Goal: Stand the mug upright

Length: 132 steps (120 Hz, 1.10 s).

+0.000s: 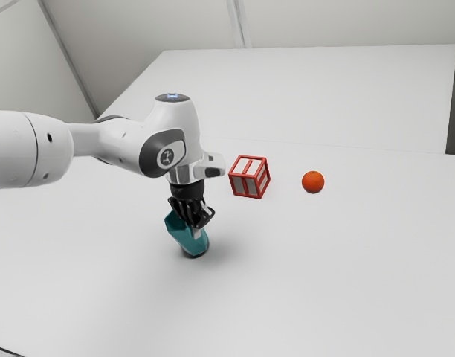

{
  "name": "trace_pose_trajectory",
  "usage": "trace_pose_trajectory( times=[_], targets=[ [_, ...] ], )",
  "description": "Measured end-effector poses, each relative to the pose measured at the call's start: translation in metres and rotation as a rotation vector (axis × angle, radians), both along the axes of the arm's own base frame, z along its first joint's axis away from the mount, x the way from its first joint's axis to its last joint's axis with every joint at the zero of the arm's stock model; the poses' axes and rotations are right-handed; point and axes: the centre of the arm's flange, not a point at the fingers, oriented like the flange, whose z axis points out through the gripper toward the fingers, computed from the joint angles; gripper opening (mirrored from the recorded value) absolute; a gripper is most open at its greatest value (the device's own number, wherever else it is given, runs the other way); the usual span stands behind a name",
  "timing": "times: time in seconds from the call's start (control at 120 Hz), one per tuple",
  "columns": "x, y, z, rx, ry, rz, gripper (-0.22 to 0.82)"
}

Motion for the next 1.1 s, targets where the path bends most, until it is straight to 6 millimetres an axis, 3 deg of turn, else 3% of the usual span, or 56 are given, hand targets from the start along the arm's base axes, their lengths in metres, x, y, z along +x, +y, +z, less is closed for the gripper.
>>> trace_pose_trajectory(
  times=[0.267,0.6,0.767,0.883,1.008,1.1],
  targets=[
    [-0.001,-0.003,0.008,-0.001,-0.024,0.019,0.15],
    [-0.014,-0.019,0.069,0.002,-0.119,0.005,0.32],
    [0.005,-0.033,0.129,-0.016,-0.203,-0.005,0.4],
    [0.022,-0.043,0.195,-0.02,-0.296,-0.022,0.48],
    [0.027,-0.049,0.249,-0.032,-0.339,-0.02,0.54],
    [0.029,-0.043,0.286,-0.036,-0.352,0.001,0.56]
  ],
)
